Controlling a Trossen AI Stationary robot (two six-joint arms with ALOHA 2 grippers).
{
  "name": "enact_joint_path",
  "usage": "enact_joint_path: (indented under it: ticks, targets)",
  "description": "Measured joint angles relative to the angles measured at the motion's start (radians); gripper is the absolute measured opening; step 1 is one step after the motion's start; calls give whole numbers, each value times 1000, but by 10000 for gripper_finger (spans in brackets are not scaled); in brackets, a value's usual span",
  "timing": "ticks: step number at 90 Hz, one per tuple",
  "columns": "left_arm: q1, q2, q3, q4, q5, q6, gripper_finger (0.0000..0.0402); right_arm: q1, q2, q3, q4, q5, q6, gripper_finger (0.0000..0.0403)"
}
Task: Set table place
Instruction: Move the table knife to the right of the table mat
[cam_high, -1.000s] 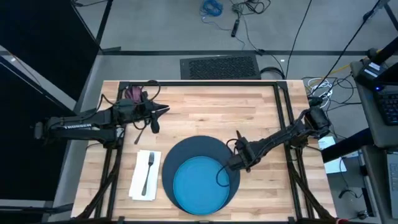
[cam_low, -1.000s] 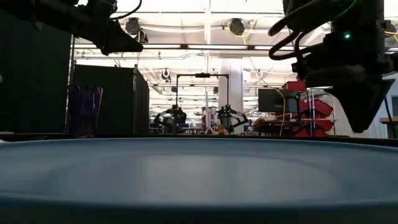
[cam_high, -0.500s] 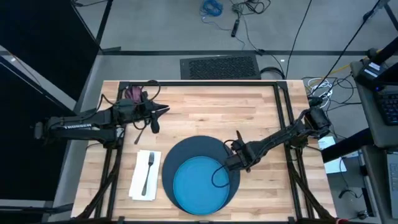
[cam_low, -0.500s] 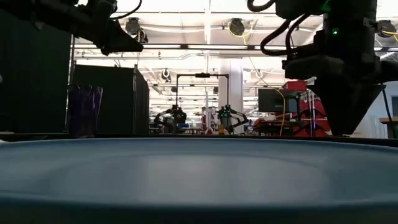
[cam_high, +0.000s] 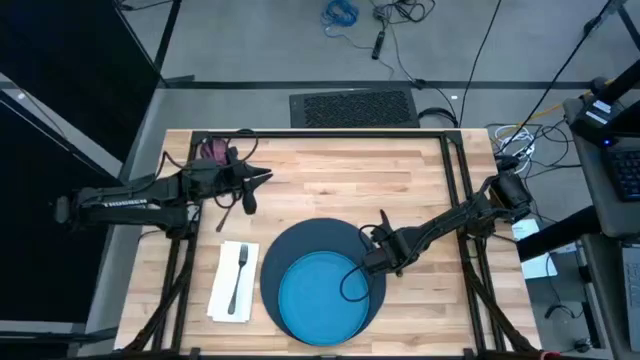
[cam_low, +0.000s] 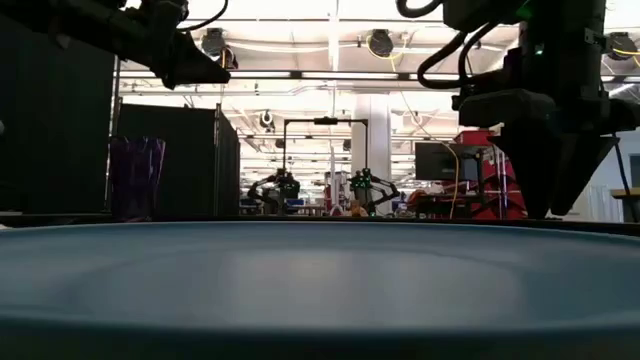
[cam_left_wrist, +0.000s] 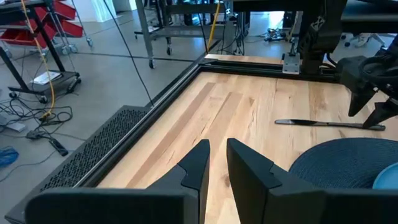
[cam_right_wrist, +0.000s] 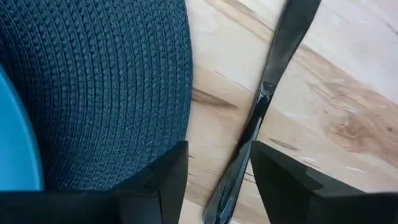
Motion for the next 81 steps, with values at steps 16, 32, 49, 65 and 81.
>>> enact_joint_path:
  ticks: [16,32,49,65,81]
  targets:
    - [0,0,0,0,0,0,42,-1,0,0,-28,15,5,155]
    - [0,0,0,-1,0,0,42,0,0,0,-103,18,16,155]
    - [0,0,0,-1,0,0,42,-9,-2,-24,-96,10,-5,155]
    - [0,0,0,-2,0,0,42,-30,-5,-125,-64,-54,13,155]
    - [0,0,0,-2,0,0,42,-35,-7,-151,39,-64,3,155]
